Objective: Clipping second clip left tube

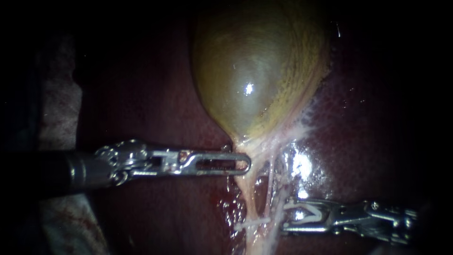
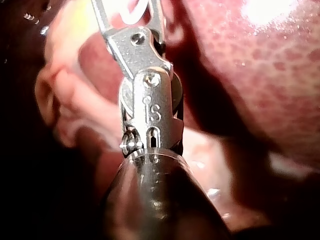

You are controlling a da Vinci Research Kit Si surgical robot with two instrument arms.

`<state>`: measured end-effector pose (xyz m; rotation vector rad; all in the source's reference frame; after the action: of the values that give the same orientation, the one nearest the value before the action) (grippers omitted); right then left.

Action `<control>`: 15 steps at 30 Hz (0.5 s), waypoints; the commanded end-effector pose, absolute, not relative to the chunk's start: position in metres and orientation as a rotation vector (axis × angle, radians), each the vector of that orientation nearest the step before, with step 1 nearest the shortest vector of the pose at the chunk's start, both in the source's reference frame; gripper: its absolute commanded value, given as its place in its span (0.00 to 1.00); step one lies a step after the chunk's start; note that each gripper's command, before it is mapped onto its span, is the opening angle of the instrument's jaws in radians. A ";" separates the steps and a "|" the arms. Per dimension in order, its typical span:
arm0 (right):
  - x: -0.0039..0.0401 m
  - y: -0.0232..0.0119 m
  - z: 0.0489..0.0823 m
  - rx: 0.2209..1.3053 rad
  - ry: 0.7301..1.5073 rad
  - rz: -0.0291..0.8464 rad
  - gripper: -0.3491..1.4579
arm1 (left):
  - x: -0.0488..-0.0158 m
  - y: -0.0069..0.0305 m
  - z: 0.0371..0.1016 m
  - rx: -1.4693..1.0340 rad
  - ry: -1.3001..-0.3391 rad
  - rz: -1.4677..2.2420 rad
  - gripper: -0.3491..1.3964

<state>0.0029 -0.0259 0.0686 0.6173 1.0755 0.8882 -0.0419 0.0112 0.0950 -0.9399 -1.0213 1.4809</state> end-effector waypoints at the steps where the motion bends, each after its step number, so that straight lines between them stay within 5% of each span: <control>1: 0.0030 -0.0259 0.0686 0.617 1.076 0.888 0.45 | -0.0418 0.0112 0.0948 -0.939 -1.024 1.480 0.00; 15: 0.0042 -0.0259 0.0687 0.618 1.085 0.888 0.45 | -0.0416 0.0110 0.0934 -0.932 -1.032 1.480 0.00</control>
<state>0.0045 -0.0259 0.0688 0.6181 1.0869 0.8882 -0.0416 0.0110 0.0933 -0.9321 -1.0329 1.4794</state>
